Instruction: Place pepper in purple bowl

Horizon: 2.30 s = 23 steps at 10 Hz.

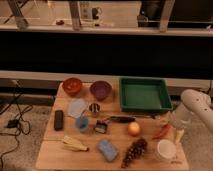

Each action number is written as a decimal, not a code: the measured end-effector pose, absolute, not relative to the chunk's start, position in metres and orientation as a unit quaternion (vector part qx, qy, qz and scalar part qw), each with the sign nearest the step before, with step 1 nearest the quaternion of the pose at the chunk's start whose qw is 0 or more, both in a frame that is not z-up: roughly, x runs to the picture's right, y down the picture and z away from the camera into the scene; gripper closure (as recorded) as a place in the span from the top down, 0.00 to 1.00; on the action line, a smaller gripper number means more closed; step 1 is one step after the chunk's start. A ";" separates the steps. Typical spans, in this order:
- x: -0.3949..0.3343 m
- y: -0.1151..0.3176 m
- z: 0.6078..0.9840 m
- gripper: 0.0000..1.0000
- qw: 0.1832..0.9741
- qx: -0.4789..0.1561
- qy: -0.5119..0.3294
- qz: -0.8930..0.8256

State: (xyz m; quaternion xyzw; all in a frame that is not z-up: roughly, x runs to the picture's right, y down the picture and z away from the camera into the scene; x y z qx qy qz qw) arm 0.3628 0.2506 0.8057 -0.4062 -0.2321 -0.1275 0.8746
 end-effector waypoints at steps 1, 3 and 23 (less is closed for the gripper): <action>0.364 0.251 0.806 0.68 0.875 -0.406 -0.232 -0.126; 0.364 0.251 0.806 0.50 0.875 -0.406 -0.233 -0.124; 0.375 0.175 0.753 0.07 0.912 -0.317 -0.249 -0.076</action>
